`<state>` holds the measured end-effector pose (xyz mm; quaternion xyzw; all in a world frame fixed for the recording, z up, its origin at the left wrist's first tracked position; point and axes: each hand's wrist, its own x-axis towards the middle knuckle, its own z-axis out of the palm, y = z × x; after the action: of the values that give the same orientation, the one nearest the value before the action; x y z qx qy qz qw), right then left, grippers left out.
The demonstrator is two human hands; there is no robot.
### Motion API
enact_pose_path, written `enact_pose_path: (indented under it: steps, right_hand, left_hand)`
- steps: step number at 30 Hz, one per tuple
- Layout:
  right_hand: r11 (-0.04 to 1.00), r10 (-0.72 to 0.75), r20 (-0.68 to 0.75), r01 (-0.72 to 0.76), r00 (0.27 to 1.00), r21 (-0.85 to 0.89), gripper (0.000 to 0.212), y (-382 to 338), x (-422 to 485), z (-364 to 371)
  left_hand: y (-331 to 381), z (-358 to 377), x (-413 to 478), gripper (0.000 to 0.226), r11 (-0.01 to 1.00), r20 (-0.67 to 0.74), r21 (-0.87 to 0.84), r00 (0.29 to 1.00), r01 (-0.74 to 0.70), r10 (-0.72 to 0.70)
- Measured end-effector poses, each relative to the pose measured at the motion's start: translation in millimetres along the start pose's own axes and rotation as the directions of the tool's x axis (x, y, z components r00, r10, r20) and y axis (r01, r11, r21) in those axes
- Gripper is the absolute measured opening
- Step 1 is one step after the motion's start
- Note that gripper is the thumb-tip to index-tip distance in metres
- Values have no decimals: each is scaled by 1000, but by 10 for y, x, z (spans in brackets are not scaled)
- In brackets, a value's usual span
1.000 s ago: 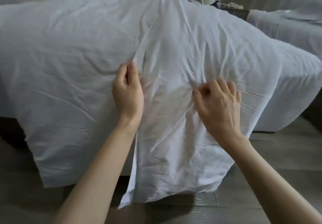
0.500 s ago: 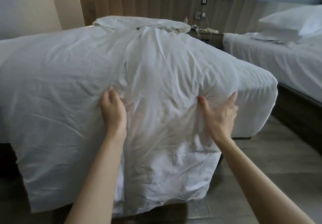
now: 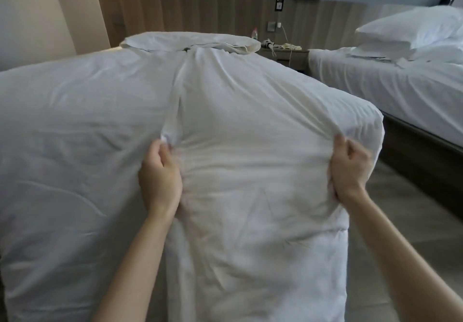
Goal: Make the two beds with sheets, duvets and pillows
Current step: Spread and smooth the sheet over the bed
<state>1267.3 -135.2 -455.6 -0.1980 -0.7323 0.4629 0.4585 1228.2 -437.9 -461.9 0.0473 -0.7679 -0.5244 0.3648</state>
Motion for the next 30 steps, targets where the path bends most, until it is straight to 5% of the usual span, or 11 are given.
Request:
enact_pose_path:
  steps: [3,8,13,18,22,25,28,30]
  right_hand:
    - [997,66,-2,-66,998,-39,39,244,-191,161]
    - [997,76,106,-76,992,0,28,323,-429,163]
    - [948,302,340,-317,890,-11,56,605,-705,36]
    - [942,313,242,-332,918,41,46,787,-921,-6]
    - [908,365,307,-409,879,94,49,891,-1168,-83]
    - [887,413,354,-459,839,52,48,973,-1376,-186]
    - [864,453,402,-502,796,21,39,993,-1608,-281]
    - [829,505,441,-559,742,-9,35,984,-1748,-335]
  left_hand:
    - [-329,16,-99,27,990,129,133,989,52,-69]
    - [-276,-22,-75,32,993,132,78,986,91,-101]
    - [-484,-18,-231,57,982,321,-82,937,170,-136]
    - [-841,-165,-356,29,984,214,181,976,-3,-37]
    - [-1029,-297,-499,13,987,231,159,972,4,-41]
    - [-1159,-470,-750,31,992,329,111,939,61,-95]
    - [-1363,-618,-1175,77,989,430,11,892,149,-139]
    - [-1457,-672,-1478,105,997,430,79,902,-4,-30]
